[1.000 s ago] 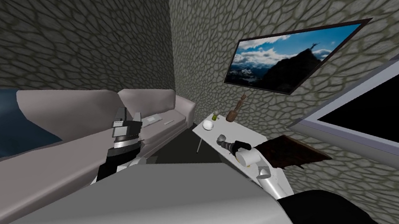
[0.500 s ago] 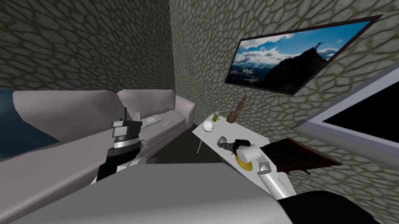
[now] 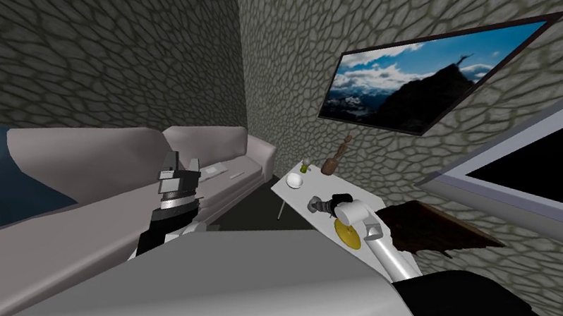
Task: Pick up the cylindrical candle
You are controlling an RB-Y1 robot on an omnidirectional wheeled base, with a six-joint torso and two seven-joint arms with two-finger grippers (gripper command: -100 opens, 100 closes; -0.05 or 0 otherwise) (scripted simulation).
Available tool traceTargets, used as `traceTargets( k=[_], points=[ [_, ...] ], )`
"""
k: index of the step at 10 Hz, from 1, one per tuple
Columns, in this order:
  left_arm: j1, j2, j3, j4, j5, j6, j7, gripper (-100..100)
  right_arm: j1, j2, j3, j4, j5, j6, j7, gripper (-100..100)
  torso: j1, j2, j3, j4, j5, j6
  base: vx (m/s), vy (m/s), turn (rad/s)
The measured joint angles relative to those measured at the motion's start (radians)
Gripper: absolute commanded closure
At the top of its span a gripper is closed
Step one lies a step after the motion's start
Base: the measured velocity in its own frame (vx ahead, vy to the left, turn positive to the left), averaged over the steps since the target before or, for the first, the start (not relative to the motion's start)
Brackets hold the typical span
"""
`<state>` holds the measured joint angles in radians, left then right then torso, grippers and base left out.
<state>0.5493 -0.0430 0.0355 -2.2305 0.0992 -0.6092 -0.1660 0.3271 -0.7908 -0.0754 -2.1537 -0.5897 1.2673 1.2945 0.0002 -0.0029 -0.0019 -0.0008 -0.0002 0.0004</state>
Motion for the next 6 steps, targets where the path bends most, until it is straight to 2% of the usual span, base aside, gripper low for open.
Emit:
traceTargets(
  k=[1, 4, 6],
  points=[
    [0.000, 0.000, 0.000, 0.000, 0.000, 0.000, 0.000, 0, 0.000, 0.000, 0.000, 0.000, 0.000, 0.000, 0.000, -100, 0.000, 0.002, 0.001, 0.000, 0.000, 0.000, 0.060, 0.014, -0.203],
    [0.000, 0.000, 0.000, 0.000, 0.000, 0.000, 0.000, 0, 0.014, -0.009, 0.019, 0.031, -0.016, -0.058, 0.045, -100, 0.003, -0.002, -0.001, 0.000, 0.001, 0.000, 0.090, 0.047, -0.159],
    [0.000, 0.000, 0.000, 0.000, 0.000, 0.000, 0.000, 0, 0.024, -0.016, 0.031, 0.051, -0.029, -0.098, 0.077, -100, 0.003, -0.003, -0.002, -0.001, 0.001, 0.000, 0.070, 0.031, -0.067]
  ],
)
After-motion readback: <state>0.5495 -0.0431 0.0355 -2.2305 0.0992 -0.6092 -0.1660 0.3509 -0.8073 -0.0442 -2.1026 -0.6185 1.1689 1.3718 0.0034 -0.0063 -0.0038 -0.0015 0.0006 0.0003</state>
